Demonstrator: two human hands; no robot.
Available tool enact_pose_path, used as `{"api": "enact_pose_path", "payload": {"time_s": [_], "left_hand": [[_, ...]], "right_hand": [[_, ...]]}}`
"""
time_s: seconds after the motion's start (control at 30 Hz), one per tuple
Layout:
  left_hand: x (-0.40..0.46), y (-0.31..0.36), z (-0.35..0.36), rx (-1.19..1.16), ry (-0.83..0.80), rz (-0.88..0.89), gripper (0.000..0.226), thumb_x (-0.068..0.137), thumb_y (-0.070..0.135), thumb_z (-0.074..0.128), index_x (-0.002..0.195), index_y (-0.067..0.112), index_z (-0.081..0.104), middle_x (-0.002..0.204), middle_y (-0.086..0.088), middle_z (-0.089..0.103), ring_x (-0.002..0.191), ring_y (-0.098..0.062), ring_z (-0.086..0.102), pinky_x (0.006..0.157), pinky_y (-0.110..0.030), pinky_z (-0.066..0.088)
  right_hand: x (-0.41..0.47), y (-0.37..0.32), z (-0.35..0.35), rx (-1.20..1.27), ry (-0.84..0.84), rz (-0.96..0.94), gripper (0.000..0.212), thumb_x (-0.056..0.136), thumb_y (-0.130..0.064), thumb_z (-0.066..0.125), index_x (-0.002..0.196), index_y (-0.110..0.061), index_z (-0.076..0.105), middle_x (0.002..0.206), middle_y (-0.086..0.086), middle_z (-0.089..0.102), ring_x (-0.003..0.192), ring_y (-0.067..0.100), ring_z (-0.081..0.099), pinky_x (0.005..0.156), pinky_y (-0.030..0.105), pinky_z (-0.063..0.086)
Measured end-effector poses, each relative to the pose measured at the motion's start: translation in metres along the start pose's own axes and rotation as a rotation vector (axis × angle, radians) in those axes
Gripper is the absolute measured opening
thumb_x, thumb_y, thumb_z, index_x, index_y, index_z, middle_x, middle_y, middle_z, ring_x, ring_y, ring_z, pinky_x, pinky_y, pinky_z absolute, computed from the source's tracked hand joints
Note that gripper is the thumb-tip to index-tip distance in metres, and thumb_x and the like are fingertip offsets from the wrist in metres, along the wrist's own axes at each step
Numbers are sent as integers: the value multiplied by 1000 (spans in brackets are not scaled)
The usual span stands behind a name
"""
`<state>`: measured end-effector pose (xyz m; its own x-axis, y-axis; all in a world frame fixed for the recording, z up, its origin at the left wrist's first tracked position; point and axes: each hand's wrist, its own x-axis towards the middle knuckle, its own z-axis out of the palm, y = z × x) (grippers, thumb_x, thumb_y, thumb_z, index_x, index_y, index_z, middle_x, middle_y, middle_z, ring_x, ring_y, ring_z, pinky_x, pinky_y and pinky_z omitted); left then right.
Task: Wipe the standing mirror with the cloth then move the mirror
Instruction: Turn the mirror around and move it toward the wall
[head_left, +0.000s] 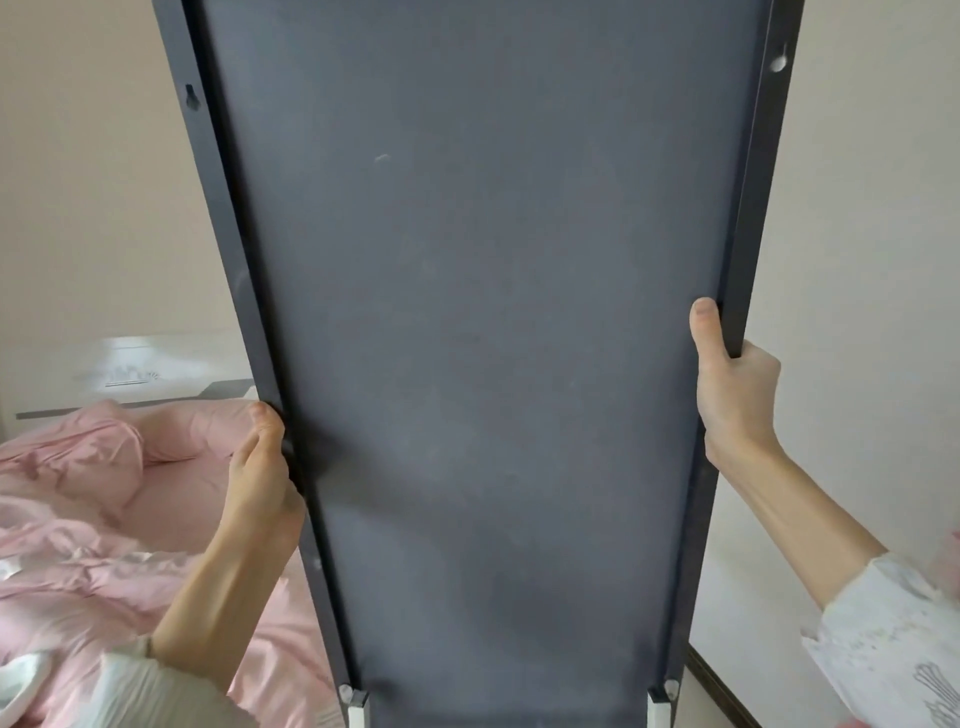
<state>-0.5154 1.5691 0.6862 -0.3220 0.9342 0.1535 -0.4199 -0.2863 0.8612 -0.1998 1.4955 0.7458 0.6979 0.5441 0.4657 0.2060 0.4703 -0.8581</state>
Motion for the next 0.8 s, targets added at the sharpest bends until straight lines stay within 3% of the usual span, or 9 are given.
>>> {"api": "enact_pose_path", "payload": {"time_s": [0.07,0.17,0.27,0.33,0.43,0.5,0.63,0.8], "left_hand": [[33,-13,15,8,23,-10,33,94,45,39,73,26,55,58,15,58,61,0,57,79,-28,49],[101,-40,39,-15,-1,4,32,94,47,39,75,26,54,73,9,53,69,-5,54,77,-27,48],[163,-65,63,-6,-4,-7,33,92,49,41,73,24,52,70,9,48,66,-4,50,70,-22,46],[200,-83,79,0,-12,-2,33,92,50,40,73,25,51,73,10,49,70,-5,52,71,-21,45],[253,-112,110,9,-62,30,33,93,48,38,76,26,55,81,10,54,90,-13,52,89,-32,44],[280,-128,127,20,-46,38,33,94,47,38,78,25,56,82,9,55,95,-15,52,93,-33,42],[338,-161,162,55,-36,5,40,81,63,45,70,25,53,75,3,44,87,-20,41,84,-37,39],[401,-210,211,73,104,26,37,91,53,40,71,24,52,68,4,41,69,-11,45,79,-27,41]], "right_hand": [[26,17,23,-21,2,-6,57,82,-52,58,56,-22,17,38,-11,18,38,8,18,38,19,15],[71,53,63,-21,12,-12,57,82,-53,58,56,-22,18,43,-11,19,37,8,19,41,22,16],[111,85,97,-31,32,-13,57,82,-53,57,56,-21,18,48,-10,20,36,7,20,41,22,17],[136,105,116,-44,52,-11,56,83,-52,56,56,-21,18,52,-7,19,36,7,21,41,21,18],[180,139,143,-45,73,-9,57,84,-50,56,55,-20,17,41,-12,21,34,7,22,36,17,17],[205,159,157,-58,82,-5,57,86,-48,55,55,-20,17,45,-10,20,33,6,22,34,15,17],[270,208,188,-40,63,8,57,86,-47,55,55,-21,16,52,-6,17,34,7,20,35,16,16],[354,274,232,-15,-11,59,57,85,-48,57,54,-20,19,47,-10,19,34,6,23,36,16,18]]}}
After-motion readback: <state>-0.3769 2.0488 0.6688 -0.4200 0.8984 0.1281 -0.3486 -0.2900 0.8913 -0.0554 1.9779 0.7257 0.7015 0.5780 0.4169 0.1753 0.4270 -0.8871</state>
